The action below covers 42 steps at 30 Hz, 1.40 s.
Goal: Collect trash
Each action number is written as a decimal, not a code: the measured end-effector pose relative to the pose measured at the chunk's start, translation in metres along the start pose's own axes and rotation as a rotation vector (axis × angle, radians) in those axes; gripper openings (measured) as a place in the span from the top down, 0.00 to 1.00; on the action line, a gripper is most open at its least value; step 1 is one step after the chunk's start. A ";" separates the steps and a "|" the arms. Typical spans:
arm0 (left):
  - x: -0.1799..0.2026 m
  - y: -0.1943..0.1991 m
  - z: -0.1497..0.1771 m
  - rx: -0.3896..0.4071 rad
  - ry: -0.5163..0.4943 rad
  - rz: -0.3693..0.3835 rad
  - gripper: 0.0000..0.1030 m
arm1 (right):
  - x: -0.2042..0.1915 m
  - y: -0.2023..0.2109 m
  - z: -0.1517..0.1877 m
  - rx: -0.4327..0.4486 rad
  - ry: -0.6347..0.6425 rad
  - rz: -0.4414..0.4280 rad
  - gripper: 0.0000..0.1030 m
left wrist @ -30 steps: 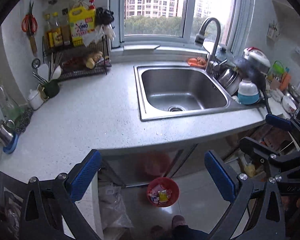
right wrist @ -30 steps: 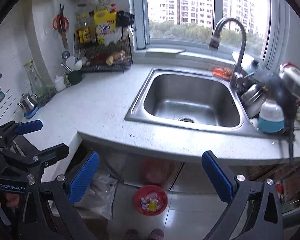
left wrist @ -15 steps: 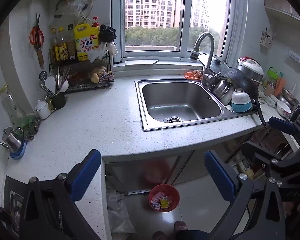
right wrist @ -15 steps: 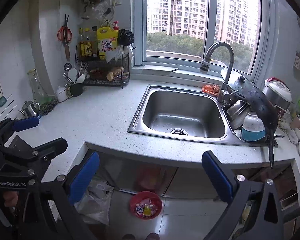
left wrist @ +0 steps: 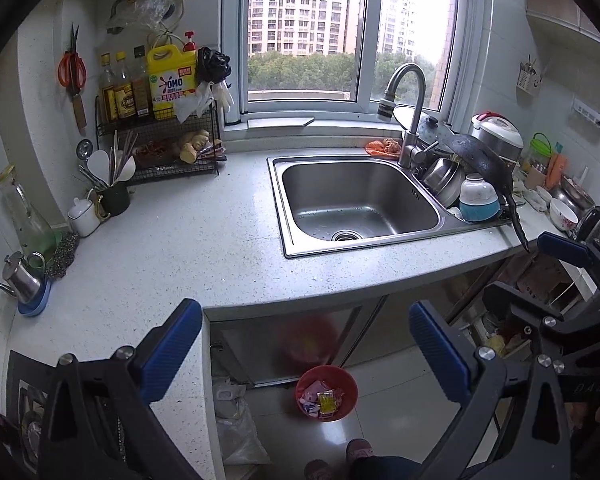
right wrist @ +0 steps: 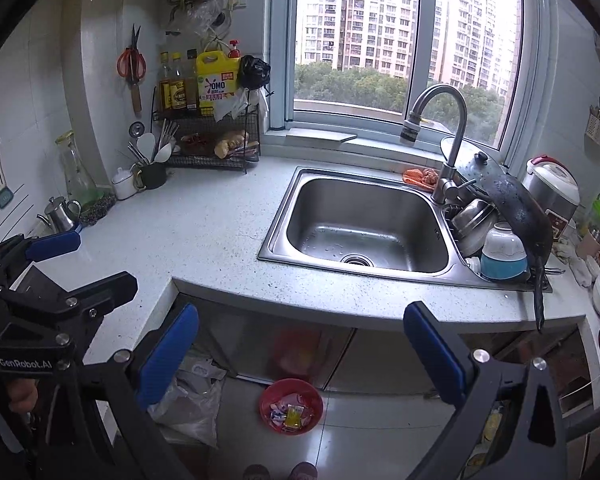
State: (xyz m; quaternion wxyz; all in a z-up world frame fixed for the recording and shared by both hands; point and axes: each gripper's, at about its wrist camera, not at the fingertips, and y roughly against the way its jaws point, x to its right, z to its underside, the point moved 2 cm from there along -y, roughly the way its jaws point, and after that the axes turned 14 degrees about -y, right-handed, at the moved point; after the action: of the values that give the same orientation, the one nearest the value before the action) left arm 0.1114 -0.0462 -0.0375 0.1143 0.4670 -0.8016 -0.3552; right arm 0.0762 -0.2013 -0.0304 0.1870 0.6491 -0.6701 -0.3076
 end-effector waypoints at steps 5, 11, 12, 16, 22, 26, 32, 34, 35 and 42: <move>0.001 0.001 0.001 -0.004 0.005 0.002 0.00 | 0.002 0.000 0.002 -0.008 -0.006 -0.006 0.00; -0.001 0.004 0.003 -0.001 0.006 0.017 0.00 | 0.000 0.003 0.001 -0.006 -0.002 -0.004 0.00; -0.001 0.004 0.003 -0.002 0.007 0.021 0.00 | 0.001 0.003 0.001 -0.008 -0.002 -0.005 0.00; -0.001 0.003 0.005 -0.006 0.009 0.022 0.00 | 0.000 0.003 0.002 -0.011 -0.001 -0.005 0.00; -0.001 0.001 0.007 -0.012 0.009 0.029 0.00 | -0.002 0.004 0.004 -0.017 0.002 -0.005 0.00; 0.000 0.002 0.007 -0.007 0.000 0.013 0.00 | -0.002 0.005 0.004 -0.015 0.001 -0.005 0.00; 0.001 0.000 0.006 -0.008 0.005 0.022 0.00 | -0.002 0.006 0.003 -0.015 0.000 0.002 0.00; 0.003 -0.001 0.005 -0.008 0.006 0.020 0.00 | -0.001 0.006 0.003 -0.015 0.000 0.005 0.00; 0.003 -0.001 0.005 -0.008 0.005 0.021 0.00 | -0.001 0.006 0.002 -0.015 0.000 0.005 0.00; 0.003 -0.004 0.002 -0.009 0.006 0.033 0.00 | 0.002 0.005 0.001 -0.017 -0.003 0.009 0.00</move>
State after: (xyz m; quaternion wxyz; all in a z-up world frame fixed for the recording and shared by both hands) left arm 0.1117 -0.0489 -0.0419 0.1250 0.4544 -0.8071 -0.3556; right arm 0.0714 -0.2029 -0.0281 0.1929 0.6438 -0.6708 -0.3135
